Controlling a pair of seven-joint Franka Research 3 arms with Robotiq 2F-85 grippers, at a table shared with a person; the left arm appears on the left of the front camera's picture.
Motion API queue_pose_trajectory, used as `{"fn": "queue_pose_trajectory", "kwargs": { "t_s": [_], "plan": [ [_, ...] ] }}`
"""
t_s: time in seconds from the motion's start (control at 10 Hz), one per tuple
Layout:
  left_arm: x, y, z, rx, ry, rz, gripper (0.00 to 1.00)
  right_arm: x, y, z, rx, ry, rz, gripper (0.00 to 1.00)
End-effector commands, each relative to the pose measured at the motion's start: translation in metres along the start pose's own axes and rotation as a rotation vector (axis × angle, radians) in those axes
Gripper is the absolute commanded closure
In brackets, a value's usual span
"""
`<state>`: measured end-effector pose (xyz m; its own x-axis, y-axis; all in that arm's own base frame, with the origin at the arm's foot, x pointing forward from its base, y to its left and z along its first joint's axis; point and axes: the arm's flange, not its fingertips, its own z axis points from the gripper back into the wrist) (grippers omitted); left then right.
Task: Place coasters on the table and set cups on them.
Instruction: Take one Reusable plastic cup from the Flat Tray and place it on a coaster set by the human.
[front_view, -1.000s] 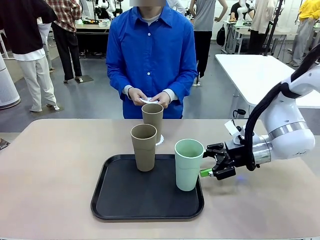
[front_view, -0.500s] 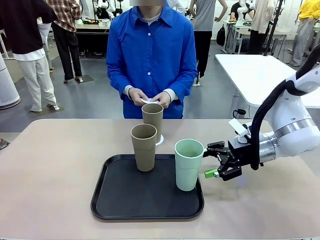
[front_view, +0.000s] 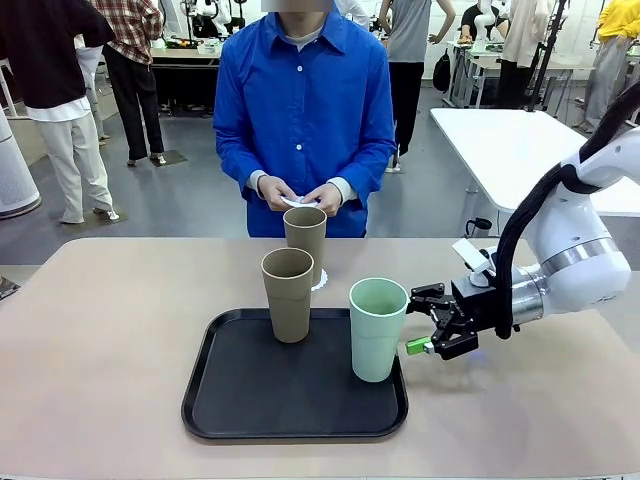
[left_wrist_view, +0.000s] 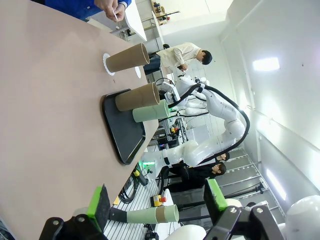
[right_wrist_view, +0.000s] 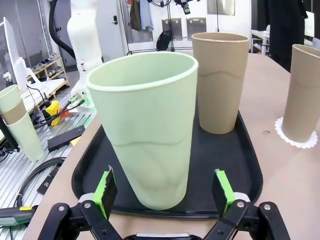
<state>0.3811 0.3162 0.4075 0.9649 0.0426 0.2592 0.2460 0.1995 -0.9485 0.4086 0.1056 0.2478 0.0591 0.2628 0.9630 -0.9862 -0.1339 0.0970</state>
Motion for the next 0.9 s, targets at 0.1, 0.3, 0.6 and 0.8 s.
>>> {"fn": "queue_pose_trajectory", "kwargs": {
  "t_s": [0.1,0.3,0.6,0.8],
  "plan": [
    [-0.001,-0.002,0.002,-0.004,0.000,-0.001,0.00,-0.006,-0.009,-0.013,0.020,-0.020,0.018,0.00],
    [-0.001,-0.002,0.002,-0.004,0.000,-0.001,0.00,-0.007,-0.011,-0.019,0.035,-0.015,0.015,0.00],
    [-0.001,-0.002,0.002,-0.004,0.000,-0.001,0.00,-0.006,-0.010,-0.024,0.050,-0.016,0.017,0.00],
    [-0.001,-0.002,0.002,-0.004,0.000,-0.001,0.00,-0.005,-0.015,-0.031,0.069,-0.044,0.036,0.00]
  ]
}}
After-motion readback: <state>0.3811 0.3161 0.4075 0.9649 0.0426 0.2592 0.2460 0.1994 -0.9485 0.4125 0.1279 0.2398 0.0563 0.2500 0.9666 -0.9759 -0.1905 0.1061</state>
